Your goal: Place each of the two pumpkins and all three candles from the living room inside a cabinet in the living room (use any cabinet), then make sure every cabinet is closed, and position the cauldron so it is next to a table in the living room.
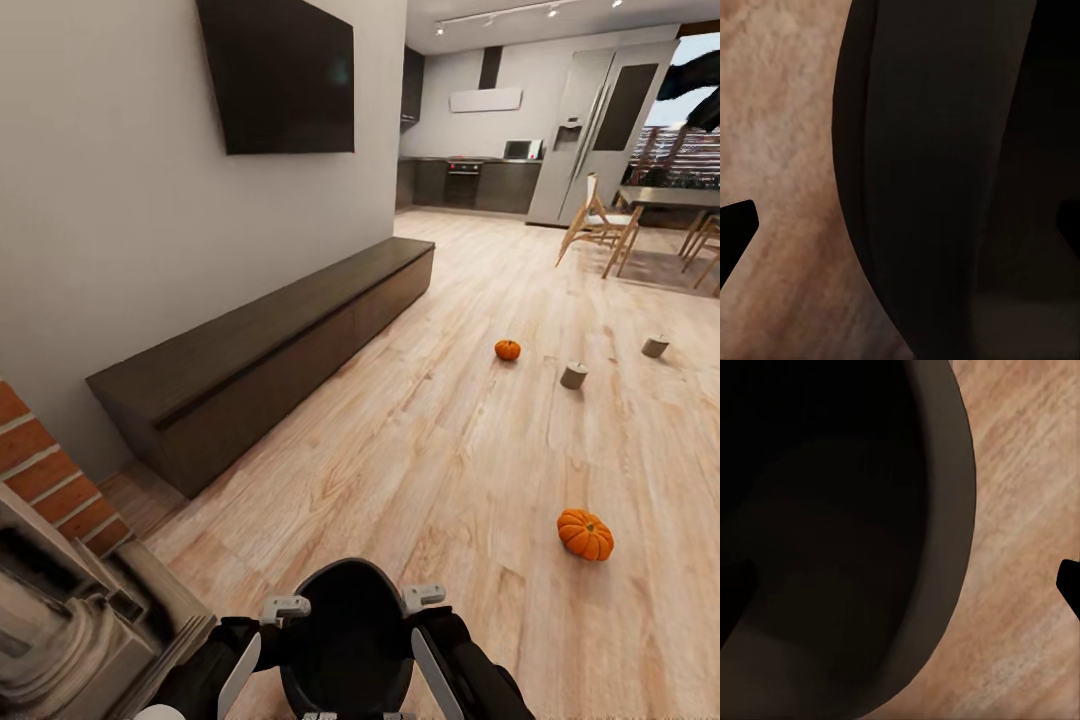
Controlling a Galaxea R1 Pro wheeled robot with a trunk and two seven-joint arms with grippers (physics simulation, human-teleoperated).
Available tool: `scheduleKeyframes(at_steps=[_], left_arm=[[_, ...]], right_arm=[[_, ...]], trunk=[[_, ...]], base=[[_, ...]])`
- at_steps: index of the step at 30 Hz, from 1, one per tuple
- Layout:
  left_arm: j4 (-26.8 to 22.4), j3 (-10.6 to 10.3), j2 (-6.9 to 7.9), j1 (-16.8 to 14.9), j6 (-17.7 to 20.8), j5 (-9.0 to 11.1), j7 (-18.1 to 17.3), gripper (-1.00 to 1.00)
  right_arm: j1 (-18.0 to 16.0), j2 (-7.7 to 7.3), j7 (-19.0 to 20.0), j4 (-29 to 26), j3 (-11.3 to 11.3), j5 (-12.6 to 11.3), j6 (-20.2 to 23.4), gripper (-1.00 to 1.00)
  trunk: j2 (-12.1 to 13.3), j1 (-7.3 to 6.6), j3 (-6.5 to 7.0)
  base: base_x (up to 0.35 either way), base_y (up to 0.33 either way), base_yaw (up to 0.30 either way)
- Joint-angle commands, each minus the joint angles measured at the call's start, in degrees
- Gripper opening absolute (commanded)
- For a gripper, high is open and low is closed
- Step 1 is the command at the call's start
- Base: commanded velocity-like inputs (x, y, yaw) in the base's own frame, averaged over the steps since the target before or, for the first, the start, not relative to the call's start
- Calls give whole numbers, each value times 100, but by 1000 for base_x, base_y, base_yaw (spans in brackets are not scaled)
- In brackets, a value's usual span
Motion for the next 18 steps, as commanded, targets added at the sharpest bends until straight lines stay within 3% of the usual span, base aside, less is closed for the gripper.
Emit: scheduleKeyframes(at_steps=[1,4,18], left_arm=[[-8,-18,4,-3,31,59,17,100],[-8,-17,4,-2,31,59,17,100],[-8,-13,4,-1,31,64,26,100]], right_arm=[[-3,0,-52,-6,9,-60,17,100],[-3,0,-53,-6,9,-60,15,100],[-3,0,-51,-6,9,-60,16,100]], trunk=[[-4,1,-28],[-8,9,-94],[-8,9,-94]], base=[[0,0,0],[0,0,0],[0,0,0]])
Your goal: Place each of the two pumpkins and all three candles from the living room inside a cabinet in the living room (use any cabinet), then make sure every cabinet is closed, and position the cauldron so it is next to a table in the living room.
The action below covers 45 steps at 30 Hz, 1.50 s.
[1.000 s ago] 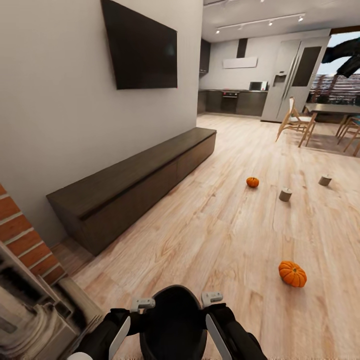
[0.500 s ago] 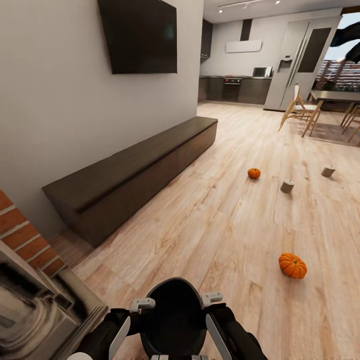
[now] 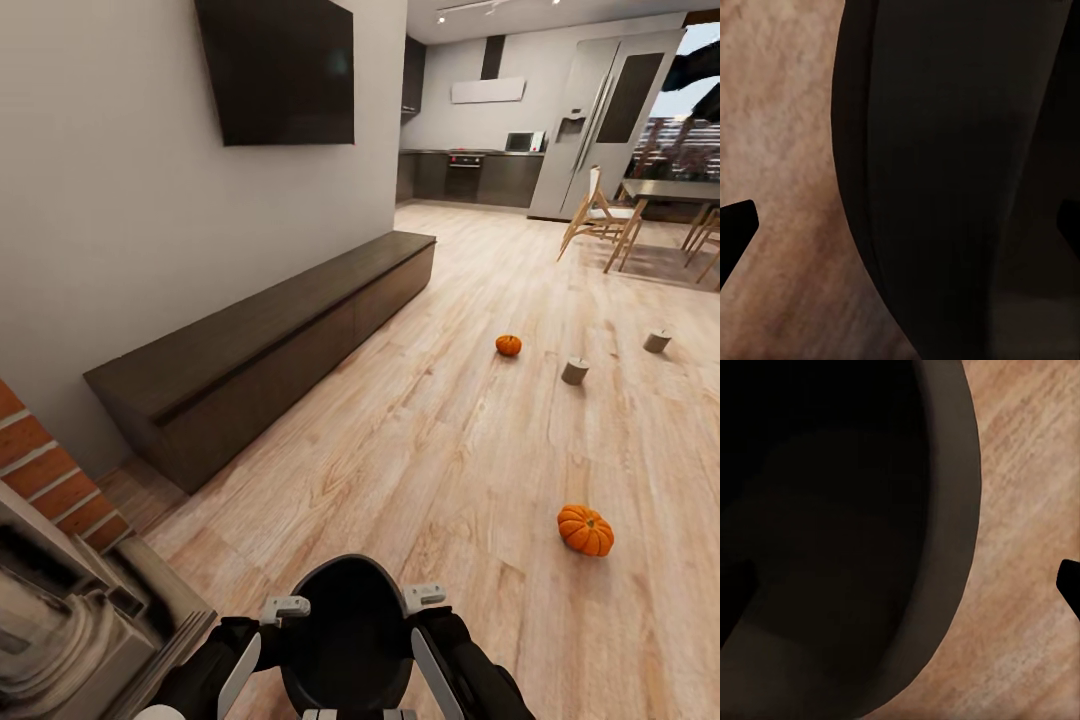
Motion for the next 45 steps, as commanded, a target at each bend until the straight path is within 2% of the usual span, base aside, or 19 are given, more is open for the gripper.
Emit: scheduleKeyframes(at_steps=[1,8,15,23,41,45], left_arm=[[-8,-18,4,0,31,60,17,100],[-8,-22,-3,-2,31,62,20,100],[-8,-23,-3,0,31,62,18,100],[-8,-23,-5,0,31,62,18,100],[-8,-23,-5,-3,4,62,18,100],[-8,-22,-5,-2,4,62,18,100]], right_arm=[[-2,0,-51,-6,8,-60,17,100],[-34,-3,-39,-2,-27,-54,15,100],[-439,-81,-58,393,-55,-43,13,100],[-617,-109,-62,604,-139,-39,-3,100],[-696,-107,-65,1125,-159,-40,-58,100],[-726,-105,-67,1245,-159,-39,-237,100]], trunk=[[-2,-1,-5],[-2,-1,-5],[-2,-1,-5],[-2,-1,-5],[-2,-1,-5],[-2,-1,-5]], base=[[0,0,0],[0,0,0],[0,0,0],[0,0,0],[0,0,0],[0,0,0]])
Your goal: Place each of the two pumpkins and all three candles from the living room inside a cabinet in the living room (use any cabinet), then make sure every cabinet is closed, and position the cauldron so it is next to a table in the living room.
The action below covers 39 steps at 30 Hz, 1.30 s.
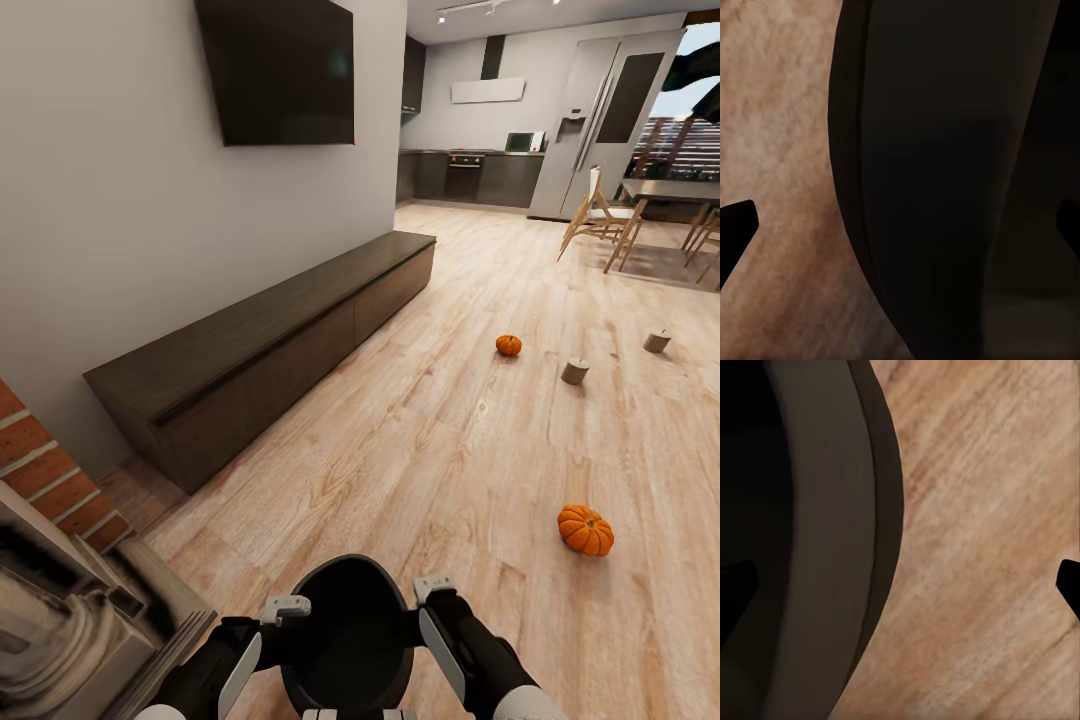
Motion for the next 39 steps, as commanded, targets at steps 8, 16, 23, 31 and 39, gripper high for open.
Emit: scheduleKeyframes(at_steps=[8,16,23,31,39], left_arm=[[-8,-19,4,-3,31,58,18,100],[-8,-19,4,-4,31,66,22,100],[-8,-19,4,-4,31,82,18,100],[-8,-19,4,-4,31,85,19,100],[-8,-19,4,0,31,85,20,-100]], right_arm=[[-91,-2,-52,239,24,-63,-126,100],[-104,-2,-51,280,24,-61,-141,-100],[-104,-2,-50,282,31,-64,-145,-100],[-103,-2,-50,282,33,-64,-149,-100],[-102,-2,-50,282,33,-64,-149,-100]], trunk=[[-2,-1,-5],[-2,-1,-5],[-2,-1,-5],[-2,-1,-5],[-2,-1,-5]], base=[[0,0,0],[0,0,0],[0,0,0],[0,0,0],[0,0,0]])
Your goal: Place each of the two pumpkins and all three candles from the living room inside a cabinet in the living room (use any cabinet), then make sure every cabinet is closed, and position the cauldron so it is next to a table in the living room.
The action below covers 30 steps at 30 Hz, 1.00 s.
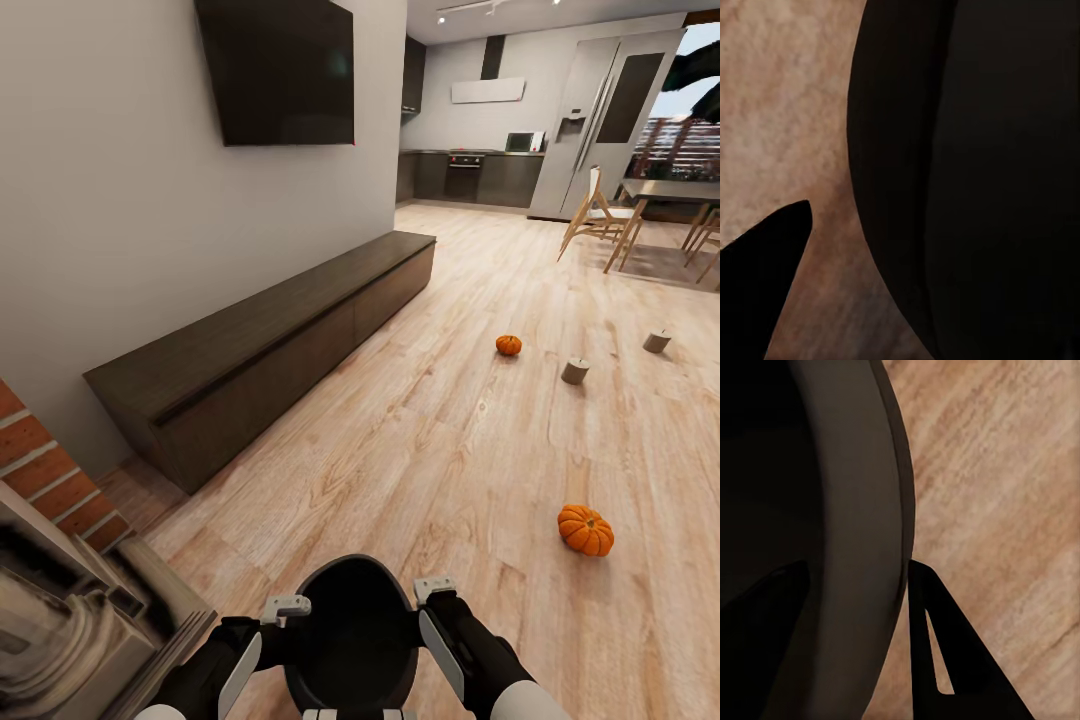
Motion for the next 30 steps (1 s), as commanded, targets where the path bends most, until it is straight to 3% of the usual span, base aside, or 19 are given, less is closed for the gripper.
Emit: scheduleKeyframes(at_steps=[1,30], left_arm=[[-8,-18,4,-2,30,40,19,-100],[-43,-18,-5,-5,30,40,17,-100]], right_arm=[[0,-5,-59,-5,28,-49,24,-100],[2,-5,-59,-5,36,-51,24,-100]], trunk=[[-2,-1,-5],[-2,-1,-5]], base=[[0,0,0],[0,0,0]])
